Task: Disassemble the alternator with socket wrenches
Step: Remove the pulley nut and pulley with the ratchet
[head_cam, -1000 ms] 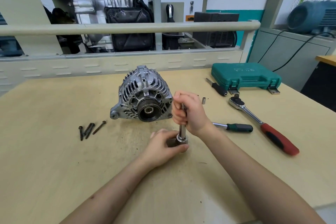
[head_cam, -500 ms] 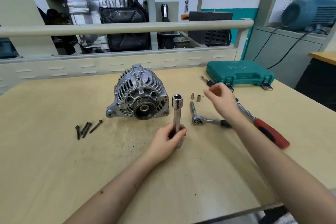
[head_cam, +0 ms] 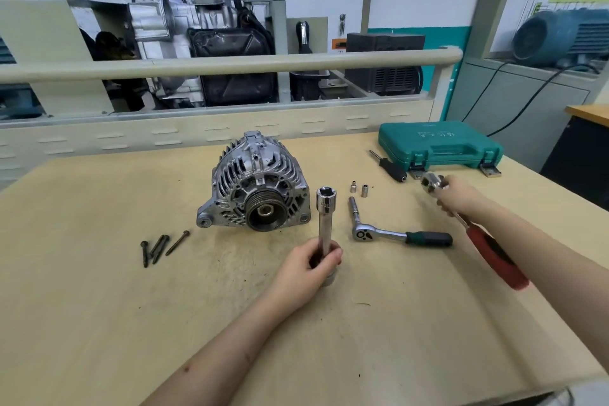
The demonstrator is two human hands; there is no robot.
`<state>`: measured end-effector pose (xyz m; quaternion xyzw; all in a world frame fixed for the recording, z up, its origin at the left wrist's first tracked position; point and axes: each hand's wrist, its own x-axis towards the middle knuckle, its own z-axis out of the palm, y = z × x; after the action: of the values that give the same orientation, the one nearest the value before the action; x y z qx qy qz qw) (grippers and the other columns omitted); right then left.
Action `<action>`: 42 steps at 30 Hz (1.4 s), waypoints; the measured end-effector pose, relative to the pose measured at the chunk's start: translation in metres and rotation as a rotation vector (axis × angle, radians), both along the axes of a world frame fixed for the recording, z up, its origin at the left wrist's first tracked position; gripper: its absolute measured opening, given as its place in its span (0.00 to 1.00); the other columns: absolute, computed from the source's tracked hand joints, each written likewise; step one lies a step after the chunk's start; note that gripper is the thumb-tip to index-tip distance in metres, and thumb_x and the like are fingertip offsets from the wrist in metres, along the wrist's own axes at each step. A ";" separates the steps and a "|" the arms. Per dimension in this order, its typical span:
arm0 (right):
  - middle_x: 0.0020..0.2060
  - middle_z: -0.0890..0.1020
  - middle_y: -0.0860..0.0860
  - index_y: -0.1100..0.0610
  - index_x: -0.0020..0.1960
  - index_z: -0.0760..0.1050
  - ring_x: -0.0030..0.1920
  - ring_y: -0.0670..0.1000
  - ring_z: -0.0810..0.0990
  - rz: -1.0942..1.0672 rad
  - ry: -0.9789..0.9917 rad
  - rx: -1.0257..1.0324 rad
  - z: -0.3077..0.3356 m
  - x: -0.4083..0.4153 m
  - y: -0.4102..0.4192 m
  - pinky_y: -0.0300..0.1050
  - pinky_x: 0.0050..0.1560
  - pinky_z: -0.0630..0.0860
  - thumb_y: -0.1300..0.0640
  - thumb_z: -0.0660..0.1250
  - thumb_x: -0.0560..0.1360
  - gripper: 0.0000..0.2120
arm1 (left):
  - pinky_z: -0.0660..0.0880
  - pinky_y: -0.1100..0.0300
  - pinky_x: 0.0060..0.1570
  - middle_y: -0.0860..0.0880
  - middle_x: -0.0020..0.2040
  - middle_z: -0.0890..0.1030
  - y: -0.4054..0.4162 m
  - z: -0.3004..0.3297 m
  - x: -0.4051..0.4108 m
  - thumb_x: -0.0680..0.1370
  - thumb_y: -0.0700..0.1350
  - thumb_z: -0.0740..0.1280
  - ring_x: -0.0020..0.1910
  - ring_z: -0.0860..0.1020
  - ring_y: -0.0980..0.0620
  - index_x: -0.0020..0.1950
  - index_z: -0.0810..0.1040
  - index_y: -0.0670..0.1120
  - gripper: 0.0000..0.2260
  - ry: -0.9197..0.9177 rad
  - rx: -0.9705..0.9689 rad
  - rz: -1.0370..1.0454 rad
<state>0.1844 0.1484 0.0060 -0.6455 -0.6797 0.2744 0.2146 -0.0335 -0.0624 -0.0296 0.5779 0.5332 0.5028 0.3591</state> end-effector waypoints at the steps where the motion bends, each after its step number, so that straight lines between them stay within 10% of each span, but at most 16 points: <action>1: 0.34 0.71 0.57 0.65 0.57 0.67 0.31 0.52 0.68 -0.020 0.217 -0.075 0.010 -0.001 -0.004 0.40 0.25 0.67 0.62 0.53 0.79 0.09 | 0.68 0.71 0.32 0.40 0.39 0.72 0.000 0.000 0.001 0.79 0.37 0.61 0.38 0.70 0.50 0.48 0.74 0.35 0.06 -0.004 0.003 0.002; 6: 0.30 0.69 0.53 0.58 0.46 0.70 0.22 0.46 0.65 0.263 0.644 -0.465 0.074 -0.019 -0.044 0.31 0.19 0.59 0.48 0.54 0.77 0.14 | 0.67 0.71 0.30 0.46 0.37 0.74 0.000 0.000 0.002 0.79 0.39 0.60 0.29 0.69 0.61 0.46 0.73 0.33 0.09 0.023 0.010 0.044; 20: 0.20 0.63 0.45 0.49 0.22 0.73 0.17 0.43 0.57 0.776 0.220 -0.545 0.126 -0.091 -0.130 0.30 0.17 0.53 0.38 0.57 0.70 0.23 | 0.70 0.70 0.32 0.53 0.37 0.76 -0.003 -0.004 -0.005 0.79 0.42 0.61 0.31 0.71 0.63 0.46 0.74 0.37 0.08 0.079 0.003 0.042; 35: 0.20 0.63 0.47 0.51 0.27 0.72 0.18 0.44 0.57 0.757 -0.105 -0.534 0.128 -0.106 -0.122 0.32 0.20 0.52 0.41 0.55 0.77 0.24 | 0.70 0.71 0.33 0.50 0.39 0.76 -0.002 -0.005 -0.005 0.79 0.44 0.60 0.31 0.71 0.63 0.48 0.73 0.39 0.09 0.108 -0.026 0.056; 42: 0.25 0.65 0.45 0.52 0.36 0.71 0.24 0.45 0.60 0.885 -0.009 -0.143 0.115 -0.078 -0.161 0.36 0.23 0.57 0.33 0.63 0.62 0.22 | 0.71 0.62 0.38 0.55 0.35 0.76 -0.003 0.001 -0.017 0.75 0.55 0.65 0.35 0.75 0.58 0.42 0.73 0.51 0.09 0.351 -0.044 0.239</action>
<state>0.1069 -0.0127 0.1208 -0.3070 -0.8706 0.3833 0.0282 -0.0510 -0.0650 -0.0283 0.5814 0.6632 0.4215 0.2109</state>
